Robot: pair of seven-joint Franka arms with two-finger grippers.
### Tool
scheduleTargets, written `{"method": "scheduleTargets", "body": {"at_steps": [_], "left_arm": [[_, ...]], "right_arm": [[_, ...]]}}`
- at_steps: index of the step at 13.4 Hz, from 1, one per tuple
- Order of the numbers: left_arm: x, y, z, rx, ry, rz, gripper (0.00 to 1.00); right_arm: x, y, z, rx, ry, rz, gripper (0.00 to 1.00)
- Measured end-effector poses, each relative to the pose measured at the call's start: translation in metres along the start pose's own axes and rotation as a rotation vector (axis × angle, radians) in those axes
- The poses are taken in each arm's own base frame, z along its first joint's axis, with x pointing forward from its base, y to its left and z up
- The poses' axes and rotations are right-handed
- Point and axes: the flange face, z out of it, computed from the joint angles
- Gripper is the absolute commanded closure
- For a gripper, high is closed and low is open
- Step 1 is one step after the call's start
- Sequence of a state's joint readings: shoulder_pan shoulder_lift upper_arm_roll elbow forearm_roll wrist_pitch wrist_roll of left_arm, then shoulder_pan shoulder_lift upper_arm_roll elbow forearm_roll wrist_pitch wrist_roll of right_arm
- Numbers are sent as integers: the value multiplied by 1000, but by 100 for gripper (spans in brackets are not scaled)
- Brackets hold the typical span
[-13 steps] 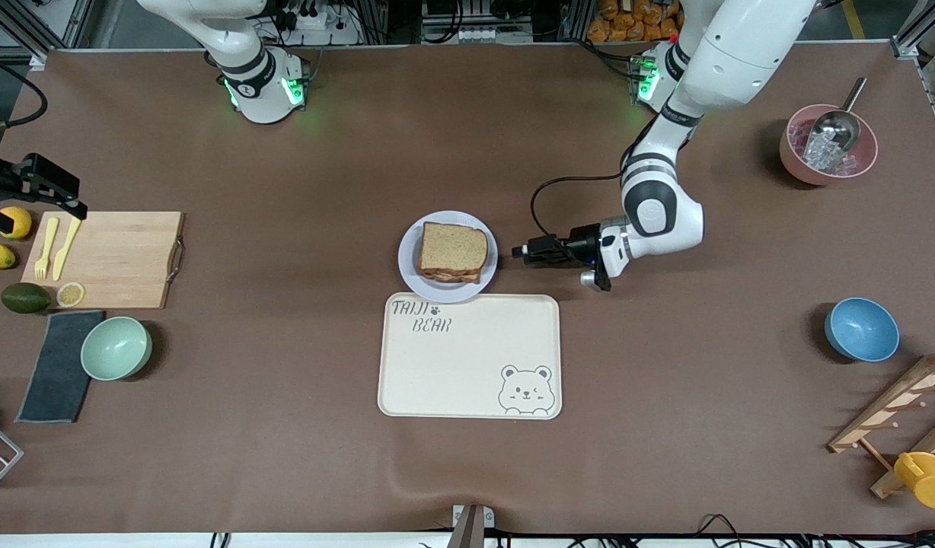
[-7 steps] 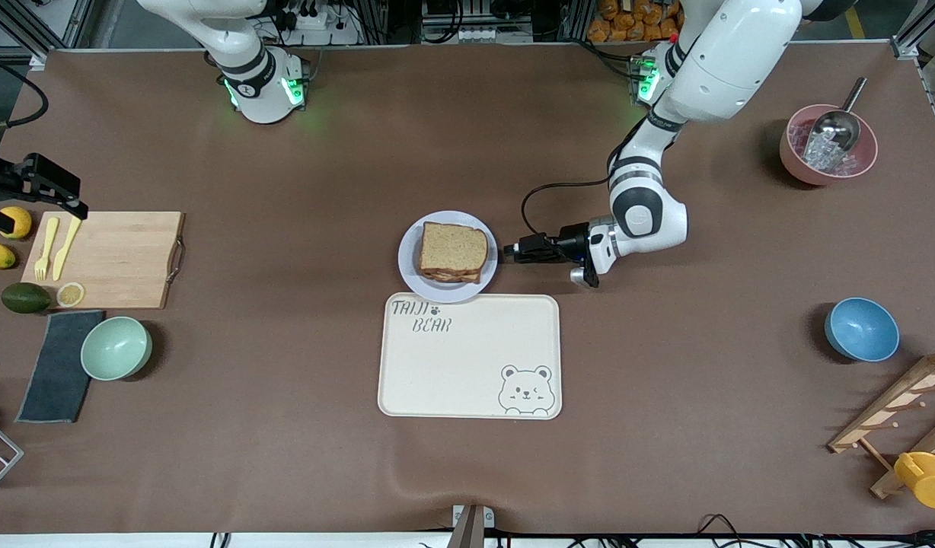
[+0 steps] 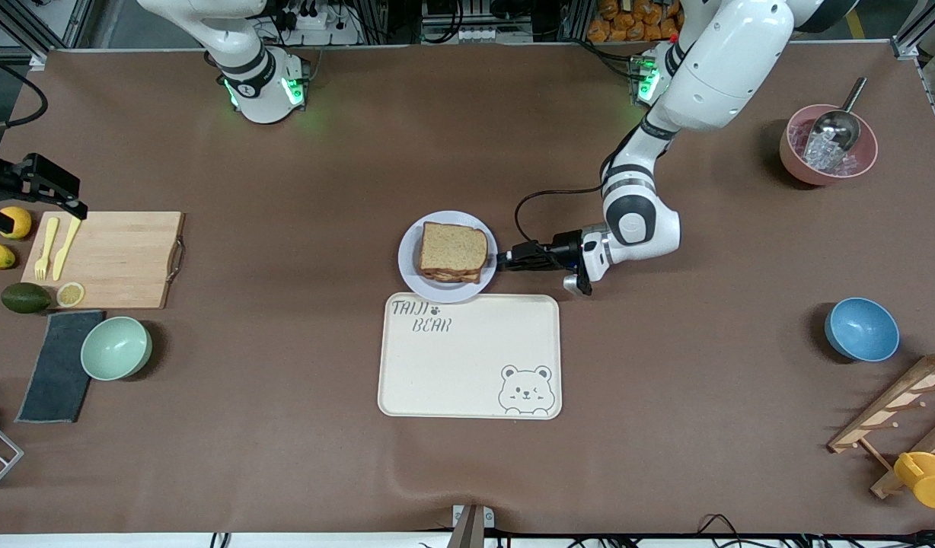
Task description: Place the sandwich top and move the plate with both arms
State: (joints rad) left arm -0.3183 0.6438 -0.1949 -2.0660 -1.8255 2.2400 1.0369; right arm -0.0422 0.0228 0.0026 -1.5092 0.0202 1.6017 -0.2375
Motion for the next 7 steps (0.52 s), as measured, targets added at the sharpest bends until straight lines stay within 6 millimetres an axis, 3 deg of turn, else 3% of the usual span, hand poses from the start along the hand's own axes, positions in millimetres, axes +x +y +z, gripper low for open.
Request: {"method": "scheduleTargets", "body": {"at_steps": [7], "left_arm": [[2,-7,19,-7,-12,-6,50]], "right_arm": [[0,0,1,1,-5,72,0]]}}
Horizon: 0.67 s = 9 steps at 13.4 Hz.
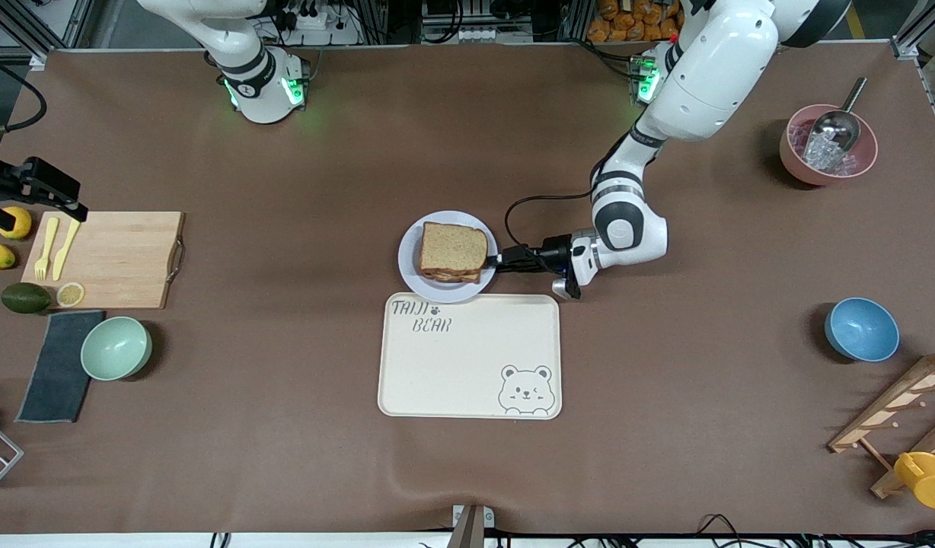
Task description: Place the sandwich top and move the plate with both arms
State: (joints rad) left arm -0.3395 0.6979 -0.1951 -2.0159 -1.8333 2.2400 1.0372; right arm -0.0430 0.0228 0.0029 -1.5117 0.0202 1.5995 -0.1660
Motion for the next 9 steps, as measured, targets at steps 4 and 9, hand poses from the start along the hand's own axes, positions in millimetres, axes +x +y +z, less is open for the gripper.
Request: {"method": "scheduleTargets", "body": {"at_steps": [4,9], "left_arm": [[-2,-2,4,2,-7,-1,54],[-2,-2,4,2,-7,0,65]], "right_arm": [[0,0,1,0,-2,4,0],[-1,1,2,1,-7,14,0]]}}
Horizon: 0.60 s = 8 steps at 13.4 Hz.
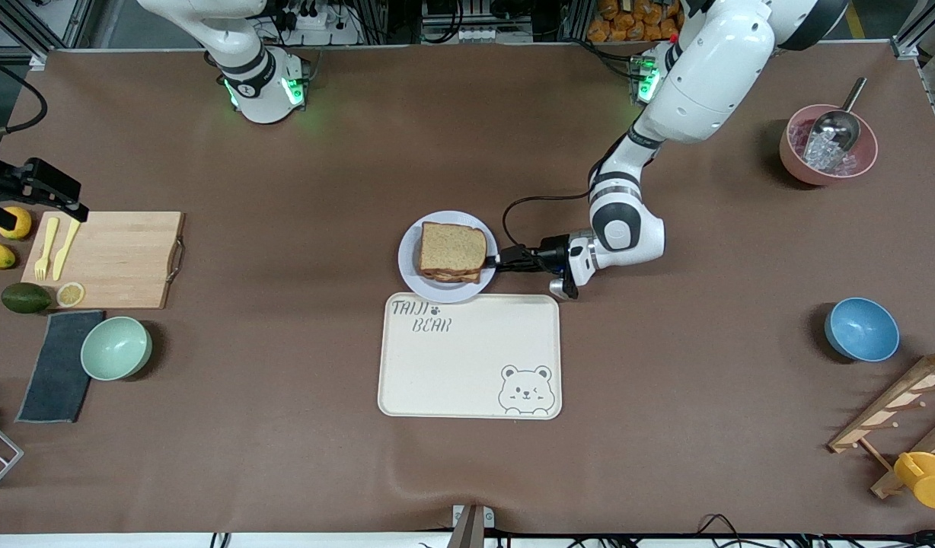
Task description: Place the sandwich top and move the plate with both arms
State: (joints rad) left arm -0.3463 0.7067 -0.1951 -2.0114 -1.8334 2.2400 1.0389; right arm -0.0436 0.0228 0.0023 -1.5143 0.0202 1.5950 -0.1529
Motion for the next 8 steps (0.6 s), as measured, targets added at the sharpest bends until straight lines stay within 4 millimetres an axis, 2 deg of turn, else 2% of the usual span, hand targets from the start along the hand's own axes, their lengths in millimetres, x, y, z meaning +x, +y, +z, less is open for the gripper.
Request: {"method": "scheduleTargets", "body": {"at_steps": [6,8], "left_arm": [[-1,1,2,0,-4,4,74],[-3,2,5,-1,-9,8,82]], "right_arm": [[0,0,1,1,-4,4,0],[0,0,1,1,-5,4,0]]}}
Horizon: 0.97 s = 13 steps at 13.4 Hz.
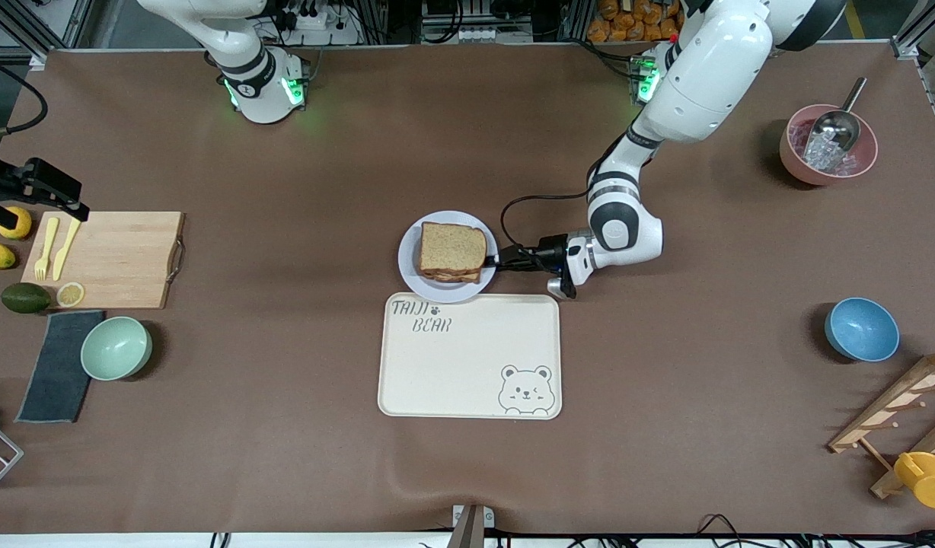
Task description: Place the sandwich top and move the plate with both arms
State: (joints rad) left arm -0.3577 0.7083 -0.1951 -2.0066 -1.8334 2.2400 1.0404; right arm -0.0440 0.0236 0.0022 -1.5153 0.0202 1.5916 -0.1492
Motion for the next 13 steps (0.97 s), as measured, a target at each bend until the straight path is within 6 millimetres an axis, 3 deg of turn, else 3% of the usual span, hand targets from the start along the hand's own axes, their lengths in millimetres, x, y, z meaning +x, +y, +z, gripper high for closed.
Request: {"method": "scheduleTargets", "body": {"at_steps": [4,13], "left_arm": [[-1,0,3,2,-4,3,98],[5,10,4,-16,0,86,100]], "right_arm": [[0,0,0,0,-1,0,0],[0,1,2,1,-4,1,0]]}}
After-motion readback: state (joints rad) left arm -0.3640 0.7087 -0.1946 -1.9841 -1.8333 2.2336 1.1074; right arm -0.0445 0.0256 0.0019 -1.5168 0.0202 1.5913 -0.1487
